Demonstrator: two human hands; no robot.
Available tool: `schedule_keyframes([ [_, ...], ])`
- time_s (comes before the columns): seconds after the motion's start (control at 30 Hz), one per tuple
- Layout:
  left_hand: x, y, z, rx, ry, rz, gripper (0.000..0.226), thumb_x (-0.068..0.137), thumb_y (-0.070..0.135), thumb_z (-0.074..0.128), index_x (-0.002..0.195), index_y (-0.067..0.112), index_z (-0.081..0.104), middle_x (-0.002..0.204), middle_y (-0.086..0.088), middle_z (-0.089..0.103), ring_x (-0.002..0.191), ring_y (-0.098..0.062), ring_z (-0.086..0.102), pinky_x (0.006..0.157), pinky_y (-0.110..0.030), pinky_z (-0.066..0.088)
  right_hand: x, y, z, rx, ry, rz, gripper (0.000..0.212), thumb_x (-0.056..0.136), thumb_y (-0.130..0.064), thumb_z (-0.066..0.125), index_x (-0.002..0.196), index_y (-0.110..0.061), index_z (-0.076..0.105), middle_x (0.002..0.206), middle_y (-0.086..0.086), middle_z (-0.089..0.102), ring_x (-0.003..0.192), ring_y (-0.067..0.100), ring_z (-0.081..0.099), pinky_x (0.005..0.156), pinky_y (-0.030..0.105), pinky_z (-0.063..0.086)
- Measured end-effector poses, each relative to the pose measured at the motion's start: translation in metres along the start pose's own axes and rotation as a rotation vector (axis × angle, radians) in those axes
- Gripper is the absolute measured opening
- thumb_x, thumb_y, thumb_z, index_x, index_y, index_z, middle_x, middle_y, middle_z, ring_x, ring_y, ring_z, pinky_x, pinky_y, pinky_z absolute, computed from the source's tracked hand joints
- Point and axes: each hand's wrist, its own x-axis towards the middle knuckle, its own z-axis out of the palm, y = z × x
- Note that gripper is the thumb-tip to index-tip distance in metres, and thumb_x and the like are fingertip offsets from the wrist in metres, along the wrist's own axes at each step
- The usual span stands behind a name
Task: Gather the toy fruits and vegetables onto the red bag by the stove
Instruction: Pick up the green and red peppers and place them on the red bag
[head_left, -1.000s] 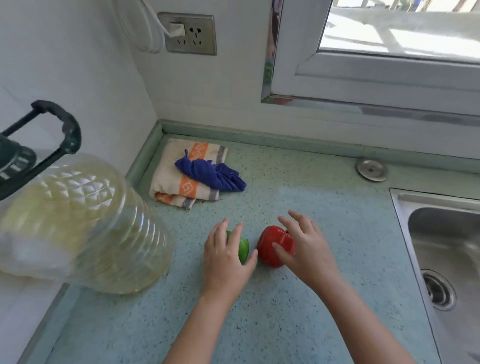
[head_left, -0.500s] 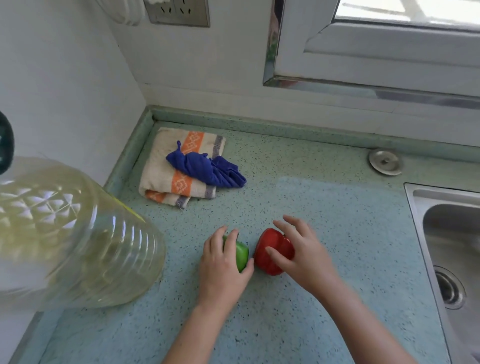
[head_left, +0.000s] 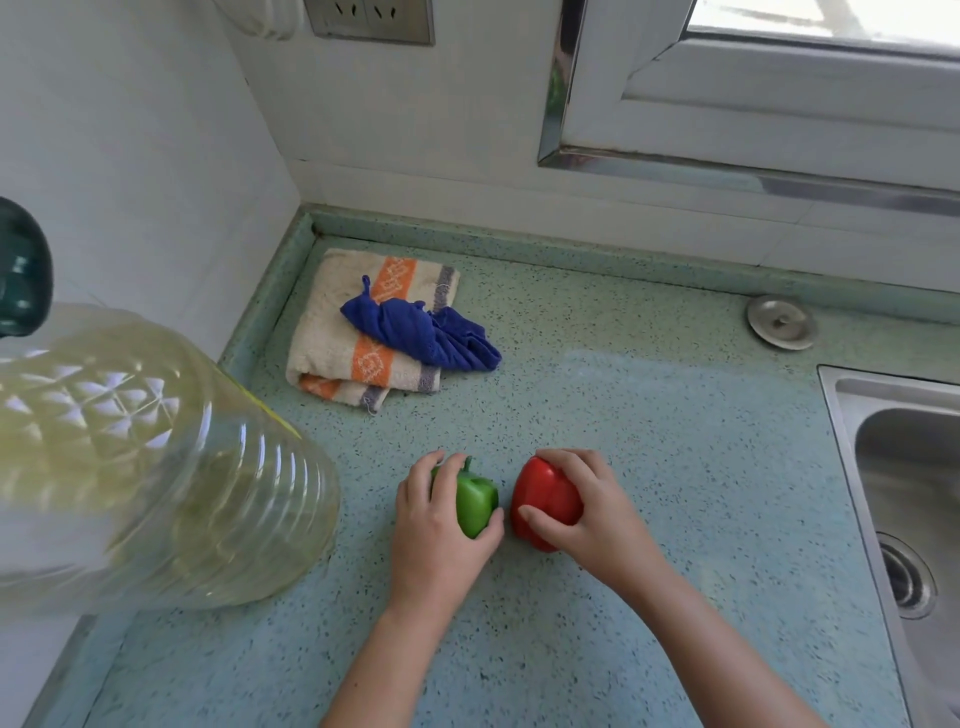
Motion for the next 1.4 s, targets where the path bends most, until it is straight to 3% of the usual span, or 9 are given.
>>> schedule_keyframes([
  [0.1,-0.001,0.001,-0.001,-0.050,-0.006,-0.078,0.077,0.059,0.028,0.083,0.123,0.002,0.048,0.120,-0.015,0.052,0.107,-0.030,0.051,0.087,-0.034,0.043,0.001,-0.002,0.000,0.025,-0.019,0.015,0.054,0.071,-0.030,0.075,0.119,-0.031,0.052,0.116,-0.005,0.043,0.101,0.005,0.043,0.079,-0.001,0.029],
  [0.17,-0.004,0.001,-0.002,-0.096,-0.005,-0.127,0.082,0.058,0.029,0.084,0.124,0.000,0.045,0.118,-0.015,0.052,0.105,-0.028,0.051,0.085,-0.030,0.040,0.001,-0.002,0.000,0.042,-0.023,0.025,0.053,0.071,-0.031,0.076,0.118,-0.032,0.052,0.115,-0.006,0.042,0.100,0.004,0.043,0.077,-0.003,0.030],
  [0.3,-0.006,0.004,-0.004,-0.161,0.012,-0.199,0.082,0.057,0.029,0.084,0.123,0.001,0.045,0.114,-0.012,0.052,0.098,-0.015,0.044,0.080,-0.027,0.039,0.000,-0.002,0.001,0.103,-0.022,0.071,0.052,0.070,-0.032,0.077,0.116,-0.034,0.052,0.113,-0.008,0.042,0.102,0.007,0.045,0.075,0.001,0.034],
  [0.57,-0.008,0.006,-0.011,-0.255,0.019,-0.301,0.079,0.062,0.028,0.082,0.127,0.006,0.042,0.110,0.002,0.043,0.096,-0.011,0.042,0.079,-0.025,0.039,-0.009,-0.003,0.002,0.150,0.021,0.072,0.050,0.069,-0.031,0.078,0.114,-0.033,0.055,0.114,-0.005,0.045,0.100,0.006,0.046,0.086,0.017,0.040],
  [0.63,-0.010,0.010,-0.013,-0.264,0.011,-0.290,0.080,0.062,0.029,0.082,0.127,0.006,0.042,0.112,0.000,0.044,0.096,-0.011,0.042,0.079,-0.024,0.039,-0.012,-0.003,-0.002,0.152,0.042,0.067,0.051,0.069,-0.030,0.078,0.114,-0.032,0.055,0.114,-0.004,0.045,0.099,0.004,0.046,0.086,0.015,0.039],
  [0.73,-0.013,0.020,-0.018,-0.289,-0.008,-0.257,0.079,0.064,0.030,0.081,0.129,0.008,0.040,0.111,0.004,0.041,0.097,-0.009,0.041,0.076,-0.014,0.035,-0.017,-0.006,-0.010,0.151,0.095,0.052,0.051,0.069,-0.029,0.078,0.114,-0.031,0.055,0.114,-0.004,0.045,0.096,0.000,0.045,0.077,0.001,0.034],
  [0.87,-0.016,0.036,-0.029,-0.325,-0.018,-0.207,0.080,0.066,0.032,0.079,0.131,0.012,0.037,0.112,0.007,0.038,0.096,-0.006,0.041,0.062,0.001,0.034,-0.027,-0.012,-0.025,0.147,0.161,0.022,0.052,0.068,-0.028,0.078,0.115,-0.030,0.055,0.115,-0.004,0.044,0.100,0.006,0.045,0.075,0.005,0.037],
  [1.07,-0.031,0.059,-0.052,-0.377,0.031,-0.141,0.079,0.068,0.031,0.077,0.133,0.014,0.036,0.117,0.004,0.036,0.097,-0.006,0.041,0.065,0.005,0.035,-0.050,-0.027,-0.047,0.143,0.238,-0.052,0.053,0.068,-0.025,0.079,0.115,-0.028,0.056,0.117,-0.003,0.043,0.102,0.008,0.044,0.069,-0.003,0.038],
  [1.4,-0.084,0.098,-0.084,-0.447,0.152,-0.175,0.080,0.069,0.034,0.076,0.136,0.021,0.033,0.121,0.012,0.037,0.107,-0.005,0.041,0.071,0.004,0.035,-0.097,-0.056,-0.086,0.164,0.205,-0.246,0.052,0.067,-0.018,0.080,0.109,-0.034,0.053,0.116,-0.003,0.041,0.102,0.011,0.043,0.063,-0.002,0.040],
])
